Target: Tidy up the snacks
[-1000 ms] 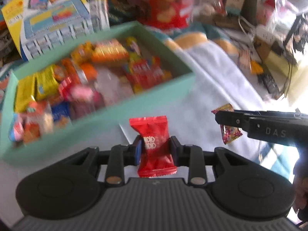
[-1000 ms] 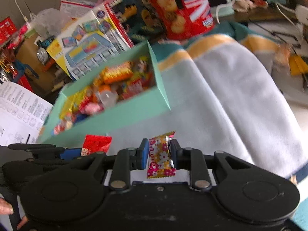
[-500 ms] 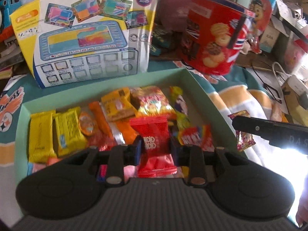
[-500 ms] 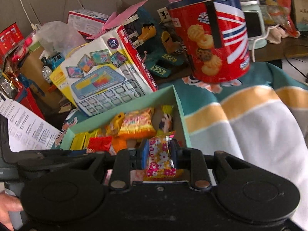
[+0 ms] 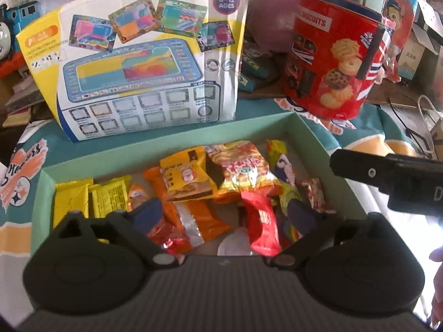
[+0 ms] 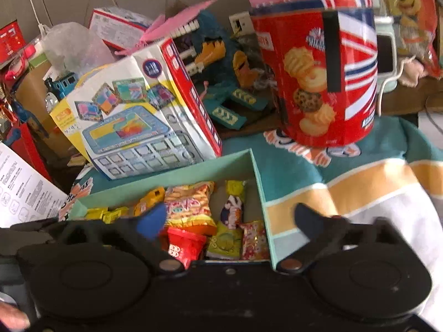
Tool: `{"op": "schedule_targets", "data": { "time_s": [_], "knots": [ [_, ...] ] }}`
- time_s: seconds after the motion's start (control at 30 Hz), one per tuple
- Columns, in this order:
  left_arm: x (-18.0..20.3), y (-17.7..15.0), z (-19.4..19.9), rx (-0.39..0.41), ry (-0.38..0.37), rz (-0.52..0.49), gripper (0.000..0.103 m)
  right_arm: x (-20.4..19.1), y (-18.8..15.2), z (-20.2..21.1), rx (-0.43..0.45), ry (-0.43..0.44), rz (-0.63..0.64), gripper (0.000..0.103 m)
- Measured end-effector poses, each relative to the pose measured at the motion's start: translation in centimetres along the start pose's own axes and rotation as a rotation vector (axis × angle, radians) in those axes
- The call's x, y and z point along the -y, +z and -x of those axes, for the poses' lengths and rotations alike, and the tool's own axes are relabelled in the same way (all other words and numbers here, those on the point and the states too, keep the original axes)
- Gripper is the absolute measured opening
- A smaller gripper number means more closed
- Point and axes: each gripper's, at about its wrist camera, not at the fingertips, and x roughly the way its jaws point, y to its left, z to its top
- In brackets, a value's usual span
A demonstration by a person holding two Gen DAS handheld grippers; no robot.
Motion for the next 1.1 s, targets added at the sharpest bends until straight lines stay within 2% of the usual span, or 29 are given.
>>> {"op": "schedule_targets", "data": {
  "time_s": [0.23, 0.77, 1.1],
  "knots": [
    [-0.3, -1.4, 2.2, -0.009, -0.001, 0.029, 0.103, -0.3, -0.8, 2.3, -0.036, 0.003, -0.036, 0.103],
    [-1.7, -6.6, 10.8, 0.011, -0.001, 0.076, 0.103, -4.2, -4.8, 10.1, -0.057, 0.016, -0.034, 0.103],
    [-4.2, -12.0, 12.7, -0.028, 0.041, 0.107, 0.103, -4.9, -9.5, 11.5, -0.167, -0.01, -0.045, 0.103]
  ]
}}
